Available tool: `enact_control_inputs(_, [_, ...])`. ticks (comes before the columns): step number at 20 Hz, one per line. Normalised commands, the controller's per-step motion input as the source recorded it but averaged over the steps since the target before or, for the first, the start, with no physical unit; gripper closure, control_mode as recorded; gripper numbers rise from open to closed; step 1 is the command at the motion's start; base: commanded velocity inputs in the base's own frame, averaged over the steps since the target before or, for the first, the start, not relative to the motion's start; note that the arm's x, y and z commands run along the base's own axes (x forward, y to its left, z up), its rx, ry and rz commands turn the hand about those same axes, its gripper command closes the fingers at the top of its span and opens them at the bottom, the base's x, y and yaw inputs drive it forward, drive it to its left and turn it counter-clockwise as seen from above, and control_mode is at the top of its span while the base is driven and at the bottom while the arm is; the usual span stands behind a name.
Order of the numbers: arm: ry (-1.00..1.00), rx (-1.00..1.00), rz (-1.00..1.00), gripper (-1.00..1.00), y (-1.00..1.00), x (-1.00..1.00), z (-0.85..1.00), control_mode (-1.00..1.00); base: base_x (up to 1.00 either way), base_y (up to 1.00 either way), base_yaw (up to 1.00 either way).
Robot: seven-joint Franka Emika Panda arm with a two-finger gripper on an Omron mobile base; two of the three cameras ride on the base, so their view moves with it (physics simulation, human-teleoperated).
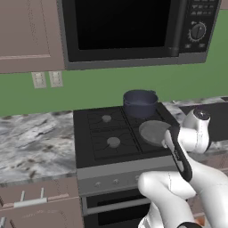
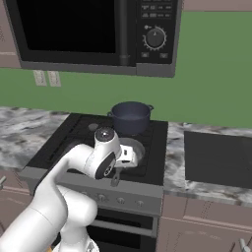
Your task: Move the pot and pan from the stove into the sink.
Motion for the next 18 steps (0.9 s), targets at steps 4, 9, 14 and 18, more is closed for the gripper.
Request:
enact_control_inputs(4, [0.04, -0.05, 0.0, -1.0, 0.02, 0.0, -0.23, -1.0, 0.0, 0.0, 0.0])
enact_control_inputs(9, [0.02, -0.02, 0.0, -1.0, 0.0, 0.0, -0.28, -1.0, 0.0, 0.0, 0.0])
enact_control_inputs(14, [0.01, -0.01, 0.0, -1.0, 0.0, 0.0, -0.33, -1.0, 0.0, 0.0, 0.0])
enact_control_inputs(18, [0.01, 0.0, 0.0, -1.0, 0.0, 0.0, -0.38, -1.0, 0.0, 0.0, 0.0])
